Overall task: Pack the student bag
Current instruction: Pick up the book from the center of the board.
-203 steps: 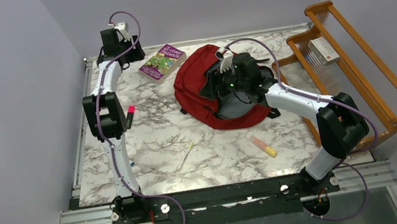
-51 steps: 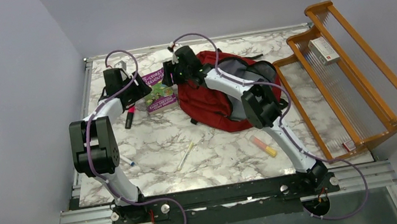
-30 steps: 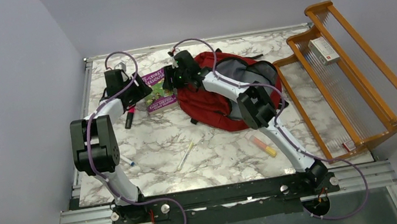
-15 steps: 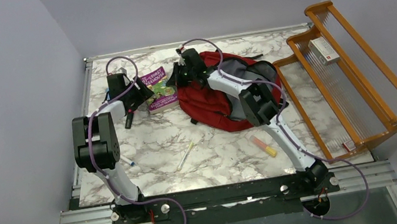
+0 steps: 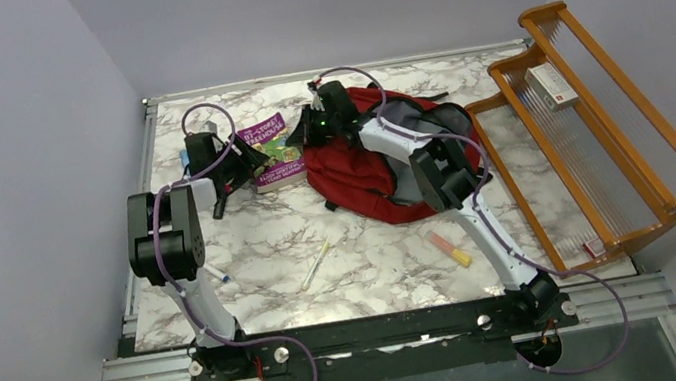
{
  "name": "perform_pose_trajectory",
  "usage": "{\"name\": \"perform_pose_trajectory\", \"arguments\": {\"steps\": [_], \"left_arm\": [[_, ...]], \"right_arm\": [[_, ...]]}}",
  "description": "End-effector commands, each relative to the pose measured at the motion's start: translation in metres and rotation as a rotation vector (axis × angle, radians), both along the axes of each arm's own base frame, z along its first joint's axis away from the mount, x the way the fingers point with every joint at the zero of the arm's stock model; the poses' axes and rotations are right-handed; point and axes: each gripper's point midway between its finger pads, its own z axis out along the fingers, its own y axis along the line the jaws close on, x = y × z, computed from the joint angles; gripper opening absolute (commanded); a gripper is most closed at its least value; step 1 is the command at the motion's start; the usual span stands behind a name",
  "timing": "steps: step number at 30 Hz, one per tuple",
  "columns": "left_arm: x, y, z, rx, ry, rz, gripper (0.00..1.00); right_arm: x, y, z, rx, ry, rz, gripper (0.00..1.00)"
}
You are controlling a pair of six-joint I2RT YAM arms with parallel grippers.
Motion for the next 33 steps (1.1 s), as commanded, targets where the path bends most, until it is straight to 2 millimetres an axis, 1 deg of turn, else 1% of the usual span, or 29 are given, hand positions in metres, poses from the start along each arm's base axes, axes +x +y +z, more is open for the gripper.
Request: {"name": "perform_pose_trajectory", "arguments": {"steps": [1,5,9,12,15,17,19,20,22,24,27,30,33], "left_arm": [[-0.006,-0.025,-0.010,-0.170,0.019,-0.054,0.67],[-0.004,-0.034,-0.006,-0.234,0.005,-0.082,0.58],[0.002,-0.037,0.005,-0.255,-0.031,-0.098,0.44],[0.009,-0.039,0.019,-0.269,-0.073,-0.111,0.38],[0.016,-0.041,0.036,-0.280,-0.120,-0.124,0.33],[0.020,-0.042,0.049,-0.281,-0.155,-0.140,0.26],[0.024,-0.044,0.064,-0.278,-0.195,-0.169,0.17],[0.026,-0.045,0.071,-0.274,-0.213,-0.182,0.13],[0.027,-0.043,0.087,-0.260,-0.257,-0.195,0.00],[0.027,-0.042,0.105,-0.237,-0.306,-0.211,0.00],[0.024,-0.040,0.126,-0.211,-0.354,-0.238,0.00],[0.018,-0.042,0.141,-0.194,-0.373,-0.281,0.00],[0.010,-0.041,0.155,-0.142,-0.390,-0.310,0.00]], "right_arm": [[-0.032,-0.052,-0.103,-0.205,0.255,-0.029,0.01],[-0.032,-0.049,-0.100,-0.191,0.252,-0.016,0.00],[-0.035,-0.044,-0.094,-0.162,0.246,0.013,0.00],[-0.036,-0.041,-0.089,-0.140,0.239,0.037,0.00],[-0.035,-0.037,-0.080,-0.121,0.223,0.055,0.01],[-0.035,-0.035,-0.072,-0.110,0.208,0.065,0.00],[-0.032,-0.032,-0.059,-0.093,0.176,0.074,0.01],[-0.030,-0.031,-0.048,-0.081,0.148,0.079,0.03],[-0.024,-0.028,-0.024,-0.054,0.078,0.089,0.13],[-0.019,-0.026,0.007,-0.034,-0.002,0.100,0.24],[-0.012,-0.027,0.059,-0.002,-0.125,0.104,0.40],[-0.009,-0.034,0.116,0.025,-0.251,0.087,0.48],[-0.011,-0.051,0.153,-0.010,-0.354,0.048,0.53]]}}
